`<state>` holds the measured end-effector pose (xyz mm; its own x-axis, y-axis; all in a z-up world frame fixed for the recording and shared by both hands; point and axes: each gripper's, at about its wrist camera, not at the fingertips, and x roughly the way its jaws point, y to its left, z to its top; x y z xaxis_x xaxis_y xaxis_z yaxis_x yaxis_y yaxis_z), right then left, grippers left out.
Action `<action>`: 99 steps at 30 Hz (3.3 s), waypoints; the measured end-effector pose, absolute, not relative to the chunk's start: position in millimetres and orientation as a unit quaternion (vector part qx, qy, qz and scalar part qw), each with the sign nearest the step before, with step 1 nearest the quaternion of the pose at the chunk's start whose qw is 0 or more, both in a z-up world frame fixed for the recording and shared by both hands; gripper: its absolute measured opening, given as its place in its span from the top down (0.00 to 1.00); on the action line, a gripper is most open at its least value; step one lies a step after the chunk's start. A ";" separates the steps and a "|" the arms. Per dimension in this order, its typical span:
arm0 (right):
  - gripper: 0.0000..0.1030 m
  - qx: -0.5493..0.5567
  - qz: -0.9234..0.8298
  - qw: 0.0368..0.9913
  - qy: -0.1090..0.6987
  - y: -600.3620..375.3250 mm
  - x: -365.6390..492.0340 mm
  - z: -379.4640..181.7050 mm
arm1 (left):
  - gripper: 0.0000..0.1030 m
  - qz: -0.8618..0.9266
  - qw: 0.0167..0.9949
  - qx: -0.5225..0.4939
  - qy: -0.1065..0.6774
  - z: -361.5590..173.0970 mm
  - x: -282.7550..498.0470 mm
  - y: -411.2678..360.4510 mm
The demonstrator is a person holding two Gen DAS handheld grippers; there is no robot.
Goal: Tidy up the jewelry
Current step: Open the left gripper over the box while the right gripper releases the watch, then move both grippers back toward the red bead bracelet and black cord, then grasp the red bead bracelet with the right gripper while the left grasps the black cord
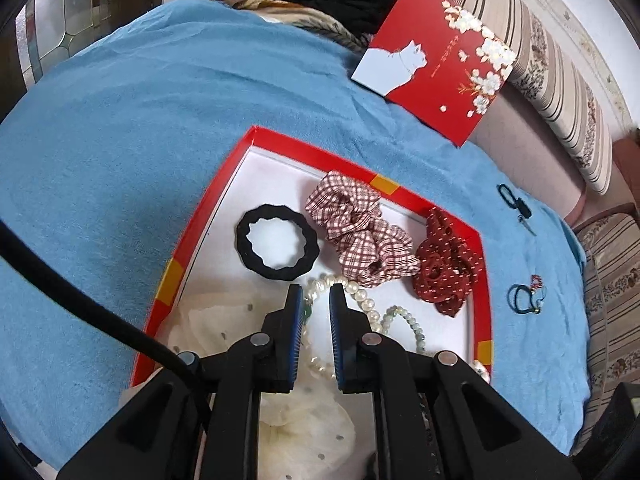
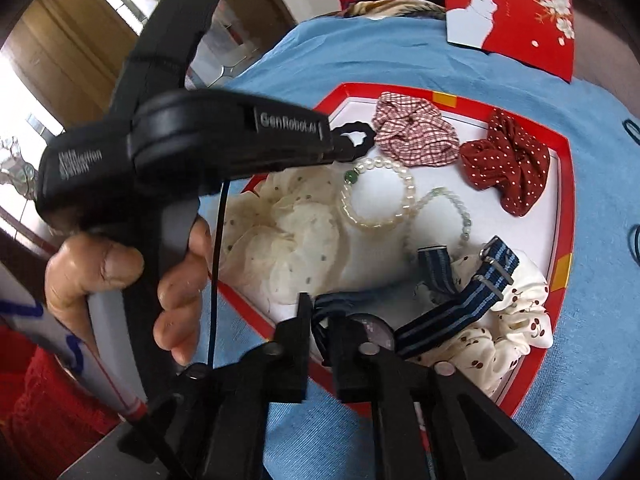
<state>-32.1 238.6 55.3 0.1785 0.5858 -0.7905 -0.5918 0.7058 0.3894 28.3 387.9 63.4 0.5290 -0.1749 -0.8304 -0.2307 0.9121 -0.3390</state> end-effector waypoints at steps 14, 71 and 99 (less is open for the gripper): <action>0.55 -0.030 0.350 0.810 0.469 178.6 -63.1 104.6 | 0.63 0.047 0.880 -0.164 0.443 133.3 -28.5 371.9; 0.53 0.136 0.101 0.866 0.471 -132.8 41.9 49.0 | 0.52 -0.073 0.860 -0.056 0.502 66.7 50.3 113.0; 0.92 -0.005 0.126 0.847 0.516 -75.1 177.9 17.6 | 0.96 -0.147 0.831 -0.112 0.525 16.7 125.0 94.8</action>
